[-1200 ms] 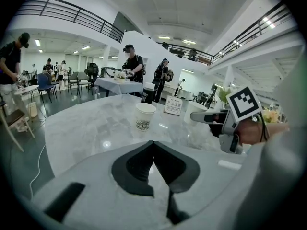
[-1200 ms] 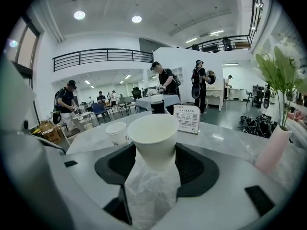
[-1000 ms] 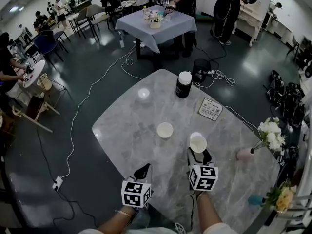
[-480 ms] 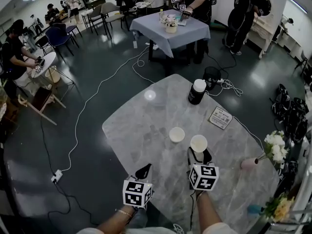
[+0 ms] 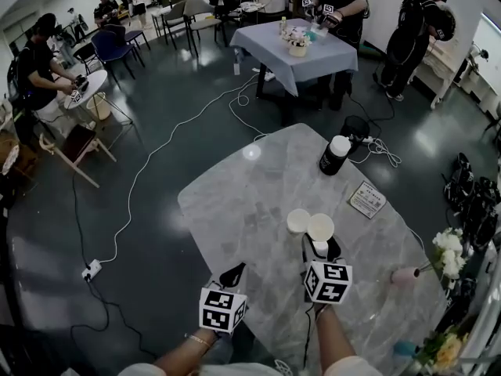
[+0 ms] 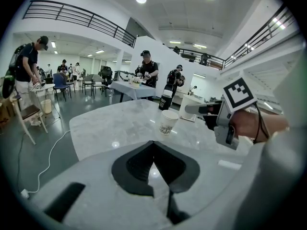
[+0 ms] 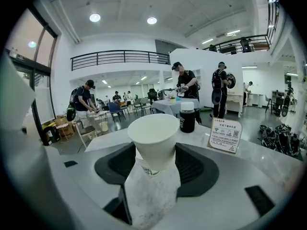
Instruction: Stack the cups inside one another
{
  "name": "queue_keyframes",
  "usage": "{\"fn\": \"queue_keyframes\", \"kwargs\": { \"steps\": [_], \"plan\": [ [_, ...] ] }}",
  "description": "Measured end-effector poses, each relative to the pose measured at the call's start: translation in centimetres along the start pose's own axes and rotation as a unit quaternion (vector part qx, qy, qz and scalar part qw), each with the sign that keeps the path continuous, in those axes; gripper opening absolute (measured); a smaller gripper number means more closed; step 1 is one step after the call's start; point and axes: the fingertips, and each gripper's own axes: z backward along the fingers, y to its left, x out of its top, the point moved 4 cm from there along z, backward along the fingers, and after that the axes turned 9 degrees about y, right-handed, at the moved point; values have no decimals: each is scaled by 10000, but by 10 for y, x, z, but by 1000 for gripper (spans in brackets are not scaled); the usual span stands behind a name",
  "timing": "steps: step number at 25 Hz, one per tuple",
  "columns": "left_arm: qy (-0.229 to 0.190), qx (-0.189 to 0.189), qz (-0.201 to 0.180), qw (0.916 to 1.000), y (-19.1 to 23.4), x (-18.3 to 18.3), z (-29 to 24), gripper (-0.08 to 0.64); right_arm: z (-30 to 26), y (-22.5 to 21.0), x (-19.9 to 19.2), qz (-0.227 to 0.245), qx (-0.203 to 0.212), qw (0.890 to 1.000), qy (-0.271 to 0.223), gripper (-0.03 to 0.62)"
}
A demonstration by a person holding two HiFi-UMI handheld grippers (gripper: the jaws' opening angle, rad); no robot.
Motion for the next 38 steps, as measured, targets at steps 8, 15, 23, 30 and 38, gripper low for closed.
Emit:
{"fn": "queue_keyframes", "kwargs": {
  "steps": [8, 15, 23, 30, 38],
  "plan": [
    [-27, 160, 130, 9998, 16, -1, 7, 0, -15, 13, 8, 4, 121, 9999, -8, 235],
    [-48, 277, 284, 9992, 26, -3, 9, 0, -25, 20, 15, 54, 204, 9998, -23, 235],
    [-51, 315, 377, 9988, 30, -3, 11, 0, -30, 27, 16, 93, 268, 9996, 15, 235],
    [-44, 341, 390, 9986, 32, -3, 8, 0, -36, 26, 14, 83, 275, 9996, 12, 235],
    [29, 378, 482, 9981, 34, -8, 6, 1, -43, 26, 11, 61, 301, 9995, 49, 235]
  ]
}}
